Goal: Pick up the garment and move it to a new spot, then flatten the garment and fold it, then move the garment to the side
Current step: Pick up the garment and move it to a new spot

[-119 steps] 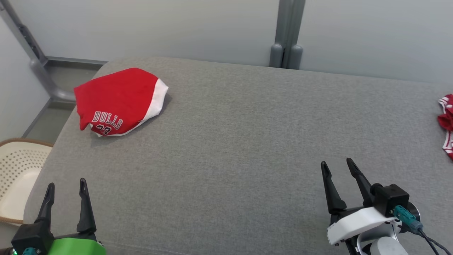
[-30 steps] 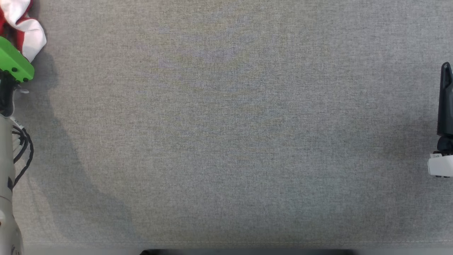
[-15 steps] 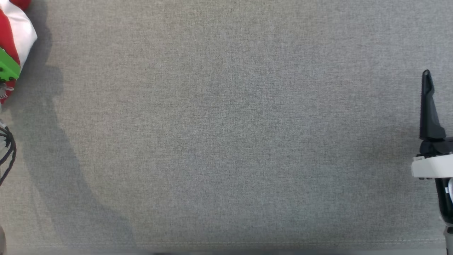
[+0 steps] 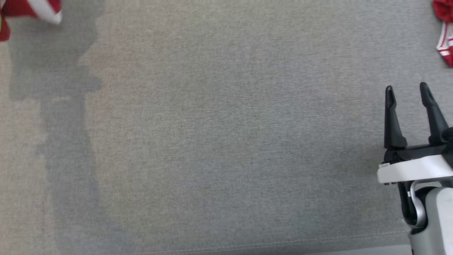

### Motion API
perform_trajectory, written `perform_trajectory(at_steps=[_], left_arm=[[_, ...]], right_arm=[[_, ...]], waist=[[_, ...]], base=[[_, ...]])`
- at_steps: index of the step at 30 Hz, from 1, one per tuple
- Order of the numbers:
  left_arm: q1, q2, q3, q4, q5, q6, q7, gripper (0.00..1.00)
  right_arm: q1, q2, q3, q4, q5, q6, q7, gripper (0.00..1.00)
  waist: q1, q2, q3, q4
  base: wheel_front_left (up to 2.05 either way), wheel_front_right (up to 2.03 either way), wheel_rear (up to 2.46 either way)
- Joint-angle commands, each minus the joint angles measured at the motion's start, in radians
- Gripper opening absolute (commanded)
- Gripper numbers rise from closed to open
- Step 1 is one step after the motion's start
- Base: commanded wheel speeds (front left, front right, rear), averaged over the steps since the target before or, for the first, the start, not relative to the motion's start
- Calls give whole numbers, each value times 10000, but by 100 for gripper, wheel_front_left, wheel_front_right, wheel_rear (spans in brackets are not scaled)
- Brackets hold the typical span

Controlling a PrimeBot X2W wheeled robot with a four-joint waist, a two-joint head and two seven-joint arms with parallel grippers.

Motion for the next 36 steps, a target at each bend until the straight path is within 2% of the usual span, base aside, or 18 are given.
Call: perform_trajectory(at_steps=[1,9,15,20,27,36], left_arm=[[-227,7,-125,-273,189,17,-32,0],[-536,-365,-891,-2270,464,42,426,0],[-147,-992,-1450,-3692,527,195,907,0],[170,-1615,-1963,-4408,545,270,1201,0],[1388,-2264,-2567,-4659,478,475,979,0],[3747,-2749,-3061,-3674,186,742,-9,0]], right_arm=[[-111,77,13,148,57,-20,-130,100],[-233,543,256,1088,251,-20,-554,100],[-352,856,443,1607,409,-20,-665,100],[-379,975,464,1584,591,-18,-672,100],[-391,1021,664,1570,1027,-18,-674,100],[-388,1019,886,1595,1417,-18,-676,100]], waist=[[0,0,-480,-536],[0,0,-1004,-1683],[0,0,-1231,-2594],[0,0,-1230,-3078],[0,0,-1186,-3554],[0,0,-1102,-3755]], base=[[0,0,0],[0,0,0],[0,0,0],[0,0,0],[0,0,0],[0,0,0]])
